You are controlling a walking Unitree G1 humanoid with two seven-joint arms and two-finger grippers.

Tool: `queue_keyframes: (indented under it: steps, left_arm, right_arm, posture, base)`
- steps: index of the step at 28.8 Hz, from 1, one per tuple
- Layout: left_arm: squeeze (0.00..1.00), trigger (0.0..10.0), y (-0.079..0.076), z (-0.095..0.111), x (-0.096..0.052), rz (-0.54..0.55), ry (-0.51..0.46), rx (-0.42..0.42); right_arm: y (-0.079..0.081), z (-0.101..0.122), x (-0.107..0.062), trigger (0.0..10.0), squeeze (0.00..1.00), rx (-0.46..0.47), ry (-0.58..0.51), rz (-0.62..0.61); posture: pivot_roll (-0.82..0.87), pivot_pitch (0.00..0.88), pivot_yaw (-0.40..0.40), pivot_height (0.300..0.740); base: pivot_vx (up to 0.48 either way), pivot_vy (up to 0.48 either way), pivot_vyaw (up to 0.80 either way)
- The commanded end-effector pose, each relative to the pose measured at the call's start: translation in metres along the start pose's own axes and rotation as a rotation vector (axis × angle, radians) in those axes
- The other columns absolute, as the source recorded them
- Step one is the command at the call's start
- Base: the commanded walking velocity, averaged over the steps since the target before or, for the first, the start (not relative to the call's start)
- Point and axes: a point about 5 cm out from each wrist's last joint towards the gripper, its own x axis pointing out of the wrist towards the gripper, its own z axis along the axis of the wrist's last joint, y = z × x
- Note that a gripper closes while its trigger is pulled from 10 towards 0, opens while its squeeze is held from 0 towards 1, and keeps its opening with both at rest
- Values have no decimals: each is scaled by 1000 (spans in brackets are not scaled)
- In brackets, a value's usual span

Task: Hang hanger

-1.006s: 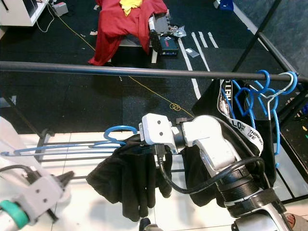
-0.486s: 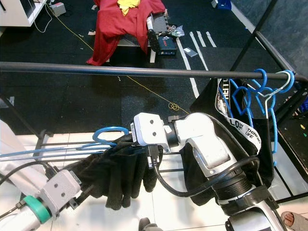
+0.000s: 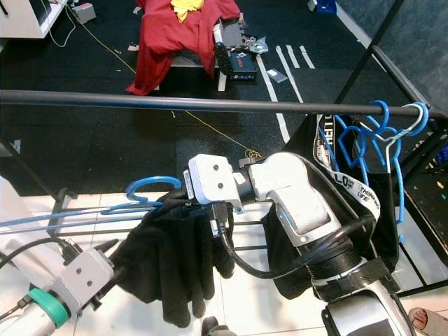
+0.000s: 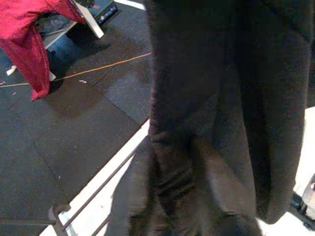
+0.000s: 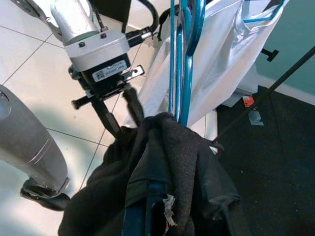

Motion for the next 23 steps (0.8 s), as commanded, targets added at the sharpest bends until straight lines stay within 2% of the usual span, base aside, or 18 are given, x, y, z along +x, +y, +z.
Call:
queue_keyframes:
  steps: [1, 5, 15, 17, 18, 19, 23]
  left_arm:
    - [0, 0, -7, -6, -2, -22, 23, -20]
    - [0, 0, -8, -5, -2, -16, 20, -35]
    - [0, 0, 6, -5, -8, 17, 14, -22]
    - [0, 0, 15, -3, -13, 39, 25, 31]
    - [0, 0, 15, -3, -13, 39, 25, 31]
    - [0, 10000, 17, -3, -18, 29, 35, 78]
    - [0, 10000, 17, -2, -26, -6, 49, 131]
  right_arm:
    - [-3, 7, -2, 0, 0, -36, -26, 3]
    - [-3, 7, -2, 0, 0, -36, -24, 1]
    - [0, -3, -7, 0, 0, -18, 10, -11]
    - [5, -13, -13, 0, 0, -5, 66, -4]
    - [5, -13, -13, 0, 0, -5, 66, -4]
    - [10, -24, -18, 0, 0, 6, 118, 0]
    - [18, -39, -27, 0, 0, 33, 189, -3]
  posture:
    - [-35, 172, -27, 740]
    - [-31, 170, -31, 740]
    - [-26, 170, -19, 740]
    - [-21, 173, -18, 740]
    - [-21, 173, -18, 740]
    - [-19, 173, -17, 740]
    - [-13, 178, -16, 740]
  base:
    - [0, 0, 0]
    - [0, 0, 0]
    - [0, 0, 0]
    - [0, 0, 0]
    - [0, 0, 0]
    - [0, 0, 0]
    - [0, 0, 0]
